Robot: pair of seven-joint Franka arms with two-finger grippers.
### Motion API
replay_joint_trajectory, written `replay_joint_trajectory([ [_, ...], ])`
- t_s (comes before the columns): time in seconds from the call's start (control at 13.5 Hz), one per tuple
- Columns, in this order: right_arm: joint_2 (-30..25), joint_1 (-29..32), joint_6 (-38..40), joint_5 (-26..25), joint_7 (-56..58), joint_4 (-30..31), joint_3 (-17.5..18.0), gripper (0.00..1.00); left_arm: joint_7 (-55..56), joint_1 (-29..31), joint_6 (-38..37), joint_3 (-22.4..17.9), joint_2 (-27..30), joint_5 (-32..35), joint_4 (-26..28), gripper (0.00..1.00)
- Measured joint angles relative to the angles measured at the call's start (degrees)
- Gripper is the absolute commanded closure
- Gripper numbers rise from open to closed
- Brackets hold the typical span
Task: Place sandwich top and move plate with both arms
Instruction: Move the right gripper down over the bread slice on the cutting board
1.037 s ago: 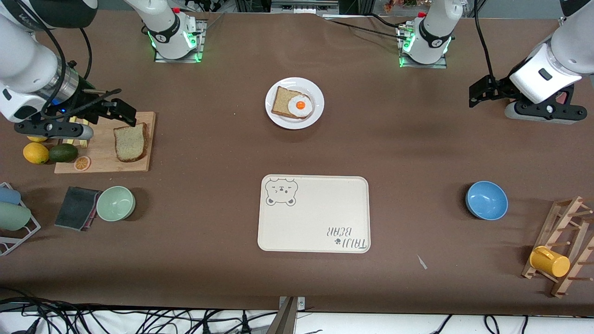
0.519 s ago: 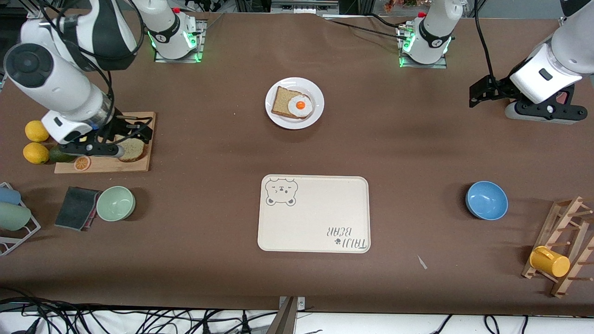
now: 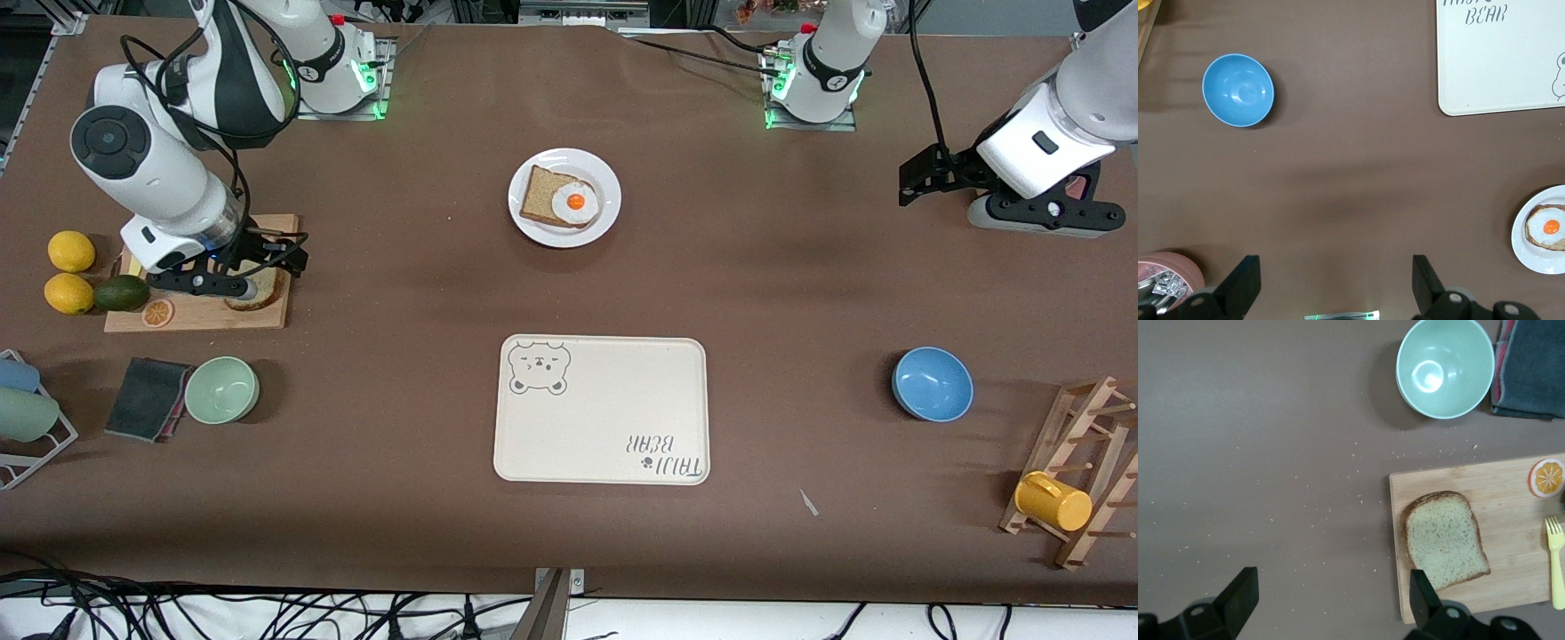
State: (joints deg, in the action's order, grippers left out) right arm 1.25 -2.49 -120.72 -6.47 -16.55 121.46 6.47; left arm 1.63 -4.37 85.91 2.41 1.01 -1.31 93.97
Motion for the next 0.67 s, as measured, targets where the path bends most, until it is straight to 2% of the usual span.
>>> replay_joint_trajectory([
  [0.37, -0.3, 0.0, -2.8, 0.0, 1.2, 0.3, -0.1, 0.0, 0.0, 0.0, 0.0, -0.1, 0.0, 0.0, 0.0, 0.0],
  [0.67, 0.7, 0.1, -8.3, -0.2, 1.6, 4.8, -3.0, 0.0, 0.0, 0.0, 0.0, -0.1, 0.0, 0.0, 0.0, 0.0],
])
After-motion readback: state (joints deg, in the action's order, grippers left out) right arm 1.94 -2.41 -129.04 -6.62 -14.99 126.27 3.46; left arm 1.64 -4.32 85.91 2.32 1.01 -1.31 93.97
